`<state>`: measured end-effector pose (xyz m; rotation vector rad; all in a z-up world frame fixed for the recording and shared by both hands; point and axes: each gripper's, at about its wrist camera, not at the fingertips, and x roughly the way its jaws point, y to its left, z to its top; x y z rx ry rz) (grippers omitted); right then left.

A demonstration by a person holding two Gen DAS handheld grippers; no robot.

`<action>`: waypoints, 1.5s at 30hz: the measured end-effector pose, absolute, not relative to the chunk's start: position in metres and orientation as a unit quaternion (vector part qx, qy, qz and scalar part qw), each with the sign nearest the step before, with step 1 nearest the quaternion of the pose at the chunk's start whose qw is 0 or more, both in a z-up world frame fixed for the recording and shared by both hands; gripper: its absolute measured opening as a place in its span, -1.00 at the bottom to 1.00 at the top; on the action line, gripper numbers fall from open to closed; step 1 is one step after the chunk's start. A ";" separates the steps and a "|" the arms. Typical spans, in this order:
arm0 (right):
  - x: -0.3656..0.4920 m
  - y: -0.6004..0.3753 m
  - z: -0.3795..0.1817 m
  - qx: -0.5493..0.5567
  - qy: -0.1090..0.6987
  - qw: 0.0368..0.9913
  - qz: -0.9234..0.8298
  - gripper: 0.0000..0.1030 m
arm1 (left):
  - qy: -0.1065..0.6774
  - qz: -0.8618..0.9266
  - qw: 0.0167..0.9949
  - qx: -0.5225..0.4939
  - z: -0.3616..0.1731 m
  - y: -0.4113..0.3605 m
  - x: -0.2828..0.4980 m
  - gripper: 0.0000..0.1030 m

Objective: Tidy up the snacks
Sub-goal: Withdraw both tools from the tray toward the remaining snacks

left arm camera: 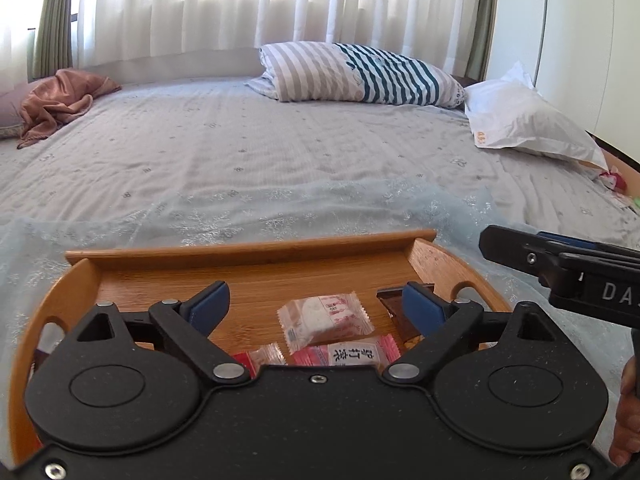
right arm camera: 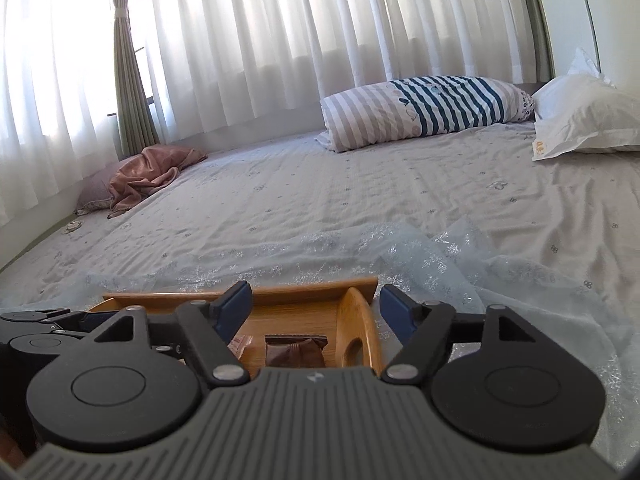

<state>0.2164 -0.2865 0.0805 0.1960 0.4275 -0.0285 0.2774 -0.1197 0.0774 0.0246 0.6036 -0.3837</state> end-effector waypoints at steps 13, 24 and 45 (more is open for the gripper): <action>0.144 -0.265 0.090 0.079 0.222 0.972 -0.016 1.00 | 0.264 -0.158 0.951 0.023 0.110 -0.084 0.192 0.94; 0.101 -0.264 0.077 0.072 0.257 0.963 -0.040 1.00 | 0.297 -0.193 0.935 0.037 0.078 -0.060 0.083 0.94; 0.075 -0.245 0.050 0.077 0.306 0.949 -0.032 1.00 | 0.316 -0.233 0.911 0.125 0.027 -0.088 0.052 0.82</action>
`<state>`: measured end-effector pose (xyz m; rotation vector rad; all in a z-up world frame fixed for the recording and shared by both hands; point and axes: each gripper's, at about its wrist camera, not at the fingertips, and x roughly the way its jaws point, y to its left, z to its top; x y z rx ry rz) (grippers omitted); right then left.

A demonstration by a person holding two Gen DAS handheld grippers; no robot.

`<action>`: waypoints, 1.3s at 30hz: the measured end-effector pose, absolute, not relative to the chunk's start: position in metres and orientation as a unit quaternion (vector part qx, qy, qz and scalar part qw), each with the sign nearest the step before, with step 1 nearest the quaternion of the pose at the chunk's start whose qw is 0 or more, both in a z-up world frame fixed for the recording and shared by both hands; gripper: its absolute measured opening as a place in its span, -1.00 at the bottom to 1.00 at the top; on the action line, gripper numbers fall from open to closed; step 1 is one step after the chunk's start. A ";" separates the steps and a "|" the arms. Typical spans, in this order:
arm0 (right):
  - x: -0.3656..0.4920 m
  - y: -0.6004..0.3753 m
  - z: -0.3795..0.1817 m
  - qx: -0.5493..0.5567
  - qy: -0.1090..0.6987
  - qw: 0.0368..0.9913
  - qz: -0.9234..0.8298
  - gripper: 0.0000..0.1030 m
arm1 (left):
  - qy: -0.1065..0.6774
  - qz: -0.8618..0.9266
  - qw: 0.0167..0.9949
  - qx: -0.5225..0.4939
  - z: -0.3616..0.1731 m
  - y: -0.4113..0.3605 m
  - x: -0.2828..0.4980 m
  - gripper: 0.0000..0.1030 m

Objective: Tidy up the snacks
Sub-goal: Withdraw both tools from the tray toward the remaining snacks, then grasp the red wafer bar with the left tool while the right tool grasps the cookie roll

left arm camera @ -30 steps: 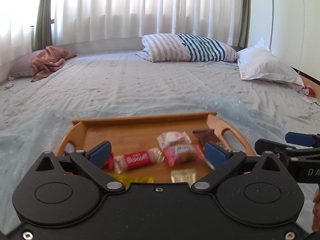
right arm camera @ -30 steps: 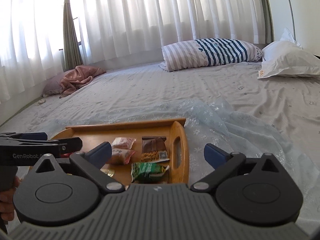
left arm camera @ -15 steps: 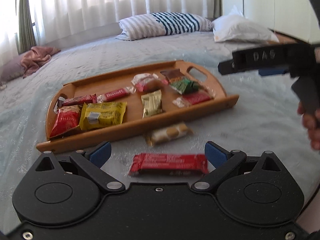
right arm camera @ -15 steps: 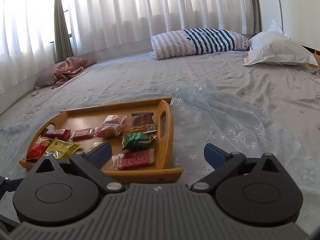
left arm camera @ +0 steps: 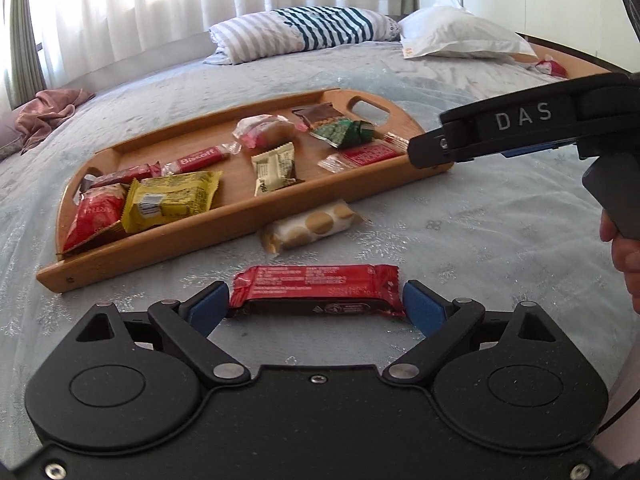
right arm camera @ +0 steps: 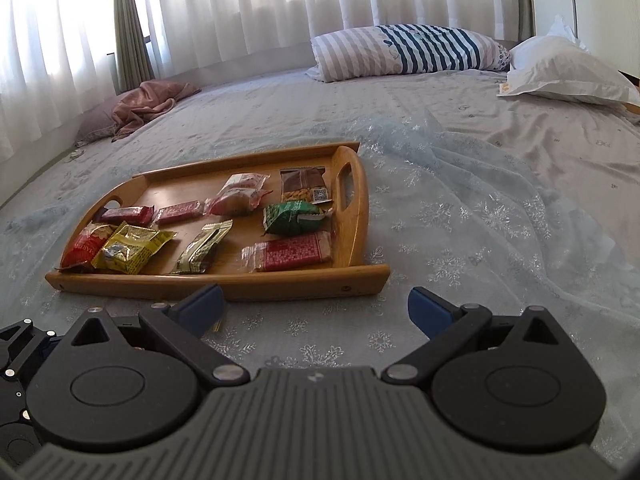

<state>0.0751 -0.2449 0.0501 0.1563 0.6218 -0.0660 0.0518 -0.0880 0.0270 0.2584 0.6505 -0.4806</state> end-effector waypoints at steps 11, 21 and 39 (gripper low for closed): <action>0.078 -0.236 0.041 0.079 0.322 0.943 -0.028 1.00 | 0.316 -0.239 0.917 0.054 0.027 -0.064 0.064 0.23; 0.076 -0.227 0.036 0.082 0.329 0.940 -0.029 1.00 | 0.306 -0.220 0.925 0.036 0.039 -0.041 0.059 0.23; 0.108 -0.150 0.015 0.065 0.344 0.937 -0.008 0.91 | 0.288 -0.121 0.950 -0.026 0.049 0.051 0.063 0.23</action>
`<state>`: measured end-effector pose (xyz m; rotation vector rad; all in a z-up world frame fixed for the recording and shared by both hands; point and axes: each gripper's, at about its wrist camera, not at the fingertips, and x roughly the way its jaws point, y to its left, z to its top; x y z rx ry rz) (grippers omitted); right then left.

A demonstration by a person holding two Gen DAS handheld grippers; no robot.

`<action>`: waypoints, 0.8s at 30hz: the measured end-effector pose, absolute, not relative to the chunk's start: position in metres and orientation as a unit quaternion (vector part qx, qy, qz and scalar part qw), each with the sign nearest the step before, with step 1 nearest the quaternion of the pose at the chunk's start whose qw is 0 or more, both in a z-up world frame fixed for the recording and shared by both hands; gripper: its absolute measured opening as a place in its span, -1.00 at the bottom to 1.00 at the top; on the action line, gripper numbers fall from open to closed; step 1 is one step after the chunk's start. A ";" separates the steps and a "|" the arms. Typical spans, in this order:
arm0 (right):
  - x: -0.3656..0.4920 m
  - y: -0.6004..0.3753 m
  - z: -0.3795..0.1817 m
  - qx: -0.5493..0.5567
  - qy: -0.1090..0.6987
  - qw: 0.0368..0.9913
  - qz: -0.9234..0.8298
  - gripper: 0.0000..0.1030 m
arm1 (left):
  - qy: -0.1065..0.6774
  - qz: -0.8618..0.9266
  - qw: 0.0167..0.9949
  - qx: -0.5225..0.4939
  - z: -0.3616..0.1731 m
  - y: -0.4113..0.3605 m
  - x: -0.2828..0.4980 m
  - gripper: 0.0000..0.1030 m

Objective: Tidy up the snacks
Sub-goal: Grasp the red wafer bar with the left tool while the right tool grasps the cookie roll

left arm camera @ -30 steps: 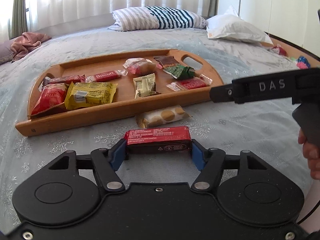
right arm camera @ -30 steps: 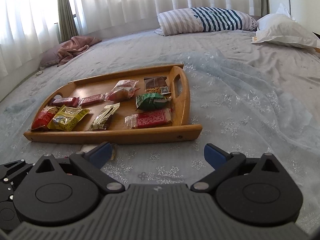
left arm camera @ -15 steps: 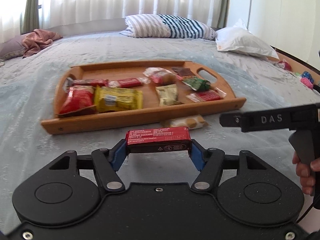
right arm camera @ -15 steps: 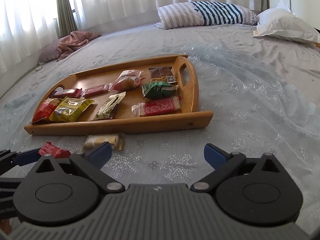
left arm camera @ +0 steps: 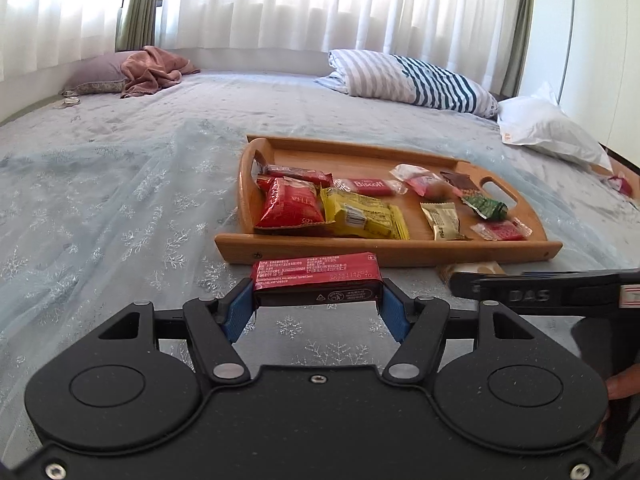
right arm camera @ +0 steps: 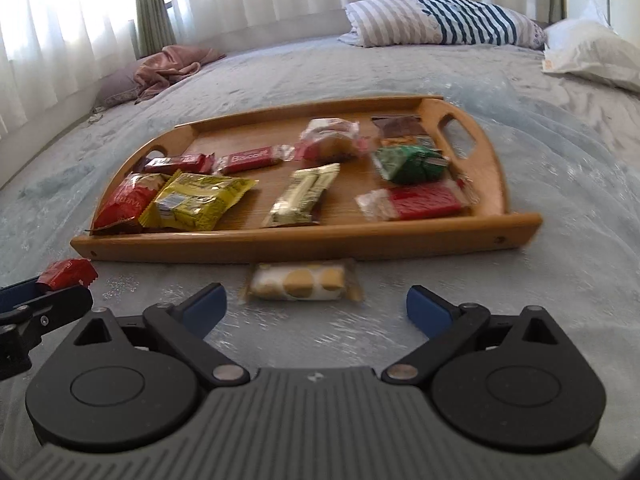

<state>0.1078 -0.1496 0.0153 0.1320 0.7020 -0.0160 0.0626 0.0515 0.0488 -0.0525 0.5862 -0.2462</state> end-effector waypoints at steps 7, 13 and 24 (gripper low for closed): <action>0.122 -0.128 0.009 0.026 0.343 0.939 -0.017 0.64 | 0.296 -0.124 0.946 -0.035 0.042 0.053 0.064 0.23; 0.114 -0.136 0.010 0.024 0.328 0.944 -0.021 0.32 | 0.295 -0.122 0.947 -0.037 0.042 0.053 0.063 0.23; 0.098 -0.144 0.014 0.037 0.317 0.948 -0.007 0.14 | 0.295 -0.125 0.947 -0.024 0.046 0.046 0.059 0.23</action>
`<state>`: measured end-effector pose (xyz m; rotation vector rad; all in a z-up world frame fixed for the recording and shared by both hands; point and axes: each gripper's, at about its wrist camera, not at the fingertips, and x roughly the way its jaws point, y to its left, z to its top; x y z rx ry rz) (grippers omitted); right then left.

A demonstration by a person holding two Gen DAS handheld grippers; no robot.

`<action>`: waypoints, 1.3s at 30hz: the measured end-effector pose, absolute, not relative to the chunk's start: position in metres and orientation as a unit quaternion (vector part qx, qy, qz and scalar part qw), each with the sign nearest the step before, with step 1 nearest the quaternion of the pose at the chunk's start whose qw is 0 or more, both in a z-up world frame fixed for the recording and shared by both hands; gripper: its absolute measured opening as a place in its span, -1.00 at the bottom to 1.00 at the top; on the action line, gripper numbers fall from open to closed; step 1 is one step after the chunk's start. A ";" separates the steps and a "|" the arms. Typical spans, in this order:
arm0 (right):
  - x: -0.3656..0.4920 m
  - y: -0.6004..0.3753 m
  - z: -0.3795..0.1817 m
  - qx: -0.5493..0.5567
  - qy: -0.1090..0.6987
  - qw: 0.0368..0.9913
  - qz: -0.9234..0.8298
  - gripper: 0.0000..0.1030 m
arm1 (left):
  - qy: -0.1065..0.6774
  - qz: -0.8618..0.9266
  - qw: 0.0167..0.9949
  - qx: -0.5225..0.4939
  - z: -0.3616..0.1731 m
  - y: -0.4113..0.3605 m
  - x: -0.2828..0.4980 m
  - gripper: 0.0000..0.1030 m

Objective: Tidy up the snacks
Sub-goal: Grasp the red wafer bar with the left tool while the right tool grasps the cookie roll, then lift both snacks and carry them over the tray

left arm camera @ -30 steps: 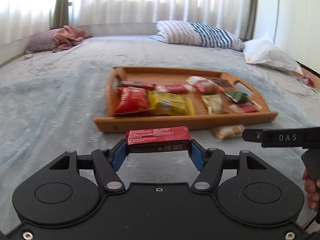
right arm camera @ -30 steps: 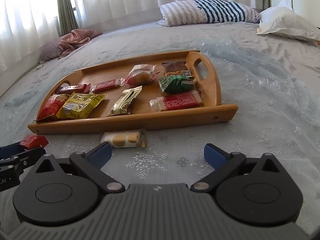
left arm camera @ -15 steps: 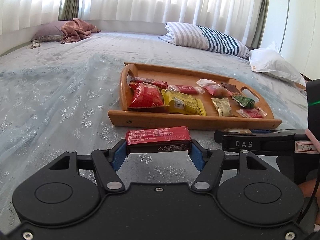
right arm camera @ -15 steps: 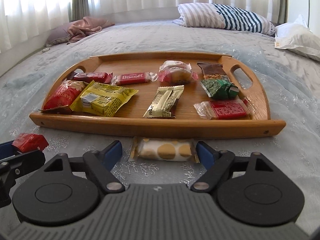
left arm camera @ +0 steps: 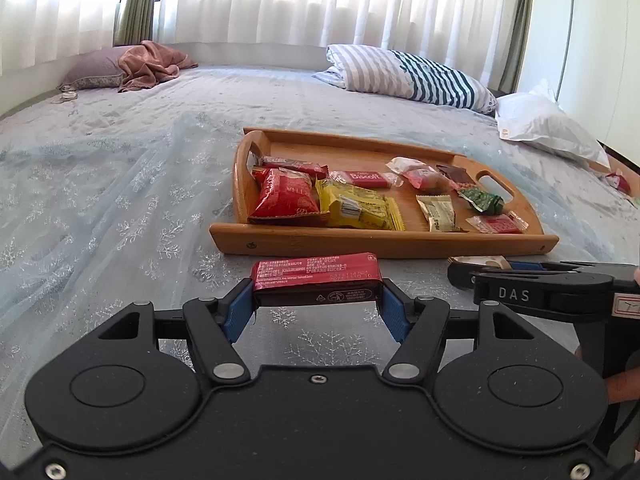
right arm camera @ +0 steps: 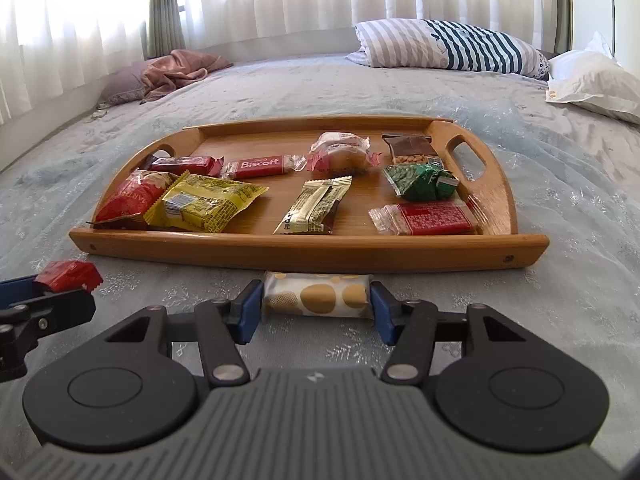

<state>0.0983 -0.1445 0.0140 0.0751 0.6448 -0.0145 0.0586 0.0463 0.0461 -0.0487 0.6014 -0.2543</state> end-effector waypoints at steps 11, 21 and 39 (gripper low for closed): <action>0.085 -0.148 0.033 0.031 0.306 0.951 0.025 0.15 | 0.293 -0.131 0.947 -0.016 0.054 0.030 0.071 0.24; 0.105 -0.162 0.064 0.021 0.265 0.964 0.029 0.18 | 0.257 -0.132 0.957 -0.018 0.079 0.019 0.104 0.24; 0.201 -0.160 0.070 0.022 0.263 0.963 0.060 0.19 | 0.245 -0.112 0.962 0.034 0.090 0.007 0.202 0.24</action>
